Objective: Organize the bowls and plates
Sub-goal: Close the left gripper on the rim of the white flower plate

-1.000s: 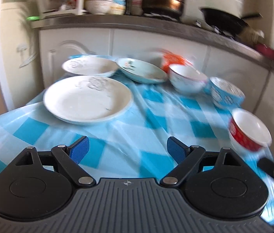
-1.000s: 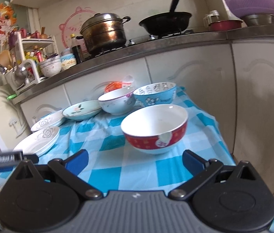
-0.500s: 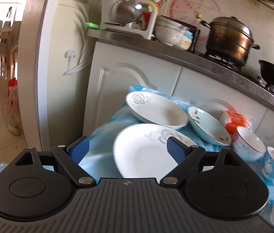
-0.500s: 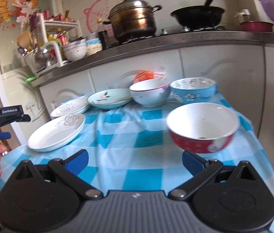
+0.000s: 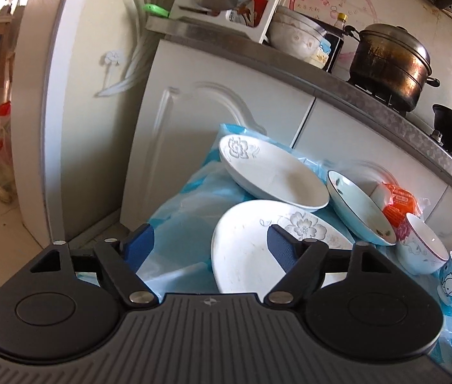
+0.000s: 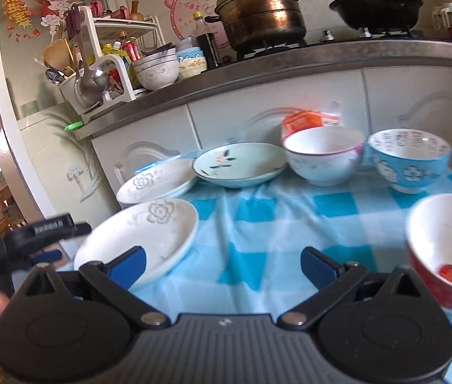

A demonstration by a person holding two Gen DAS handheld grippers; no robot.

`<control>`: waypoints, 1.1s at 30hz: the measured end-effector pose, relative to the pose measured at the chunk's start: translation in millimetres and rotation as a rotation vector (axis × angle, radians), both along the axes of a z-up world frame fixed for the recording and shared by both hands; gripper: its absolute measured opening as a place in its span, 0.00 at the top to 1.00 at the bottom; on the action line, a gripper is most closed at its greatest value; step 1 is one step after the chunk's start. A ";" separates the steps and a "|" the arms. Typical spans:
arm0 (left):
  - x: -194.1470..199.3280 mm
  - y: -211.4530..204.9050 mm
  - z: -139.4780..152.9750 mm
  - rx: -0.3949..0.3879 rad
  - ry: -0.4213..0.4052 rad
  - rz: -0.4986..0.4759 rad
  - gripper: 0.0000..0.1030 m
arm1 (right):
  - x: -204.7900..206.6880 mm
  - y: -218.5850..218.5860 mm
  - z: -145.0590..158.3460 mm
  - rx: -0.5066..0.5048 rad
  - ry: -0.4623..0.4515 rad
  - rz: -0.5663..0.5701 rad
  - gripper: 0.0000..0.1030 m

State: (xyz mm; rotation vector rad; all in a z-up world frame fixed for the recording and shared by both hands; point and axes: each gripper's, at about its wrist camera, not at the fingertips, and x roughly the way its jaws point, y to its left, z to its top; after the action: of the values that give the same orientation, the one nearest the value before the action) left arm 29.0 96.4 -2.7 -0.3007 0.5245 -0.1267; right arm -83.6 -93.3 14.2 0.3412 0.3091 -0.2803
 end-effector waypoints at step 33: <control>3.2 -14.3 -14.2 -0.066 0.046 -0.068 0.64 | 121.5 -7.7 -20.8 0.224 0.008 0.157 0.19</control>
State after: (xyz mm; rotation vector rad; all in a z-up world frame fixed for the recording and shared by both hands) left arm 32.2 82.0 -16.9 -0.3506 0.5776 -0.2037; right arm 37.9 -101.0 -6.6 0.5337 0.3740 -0.0918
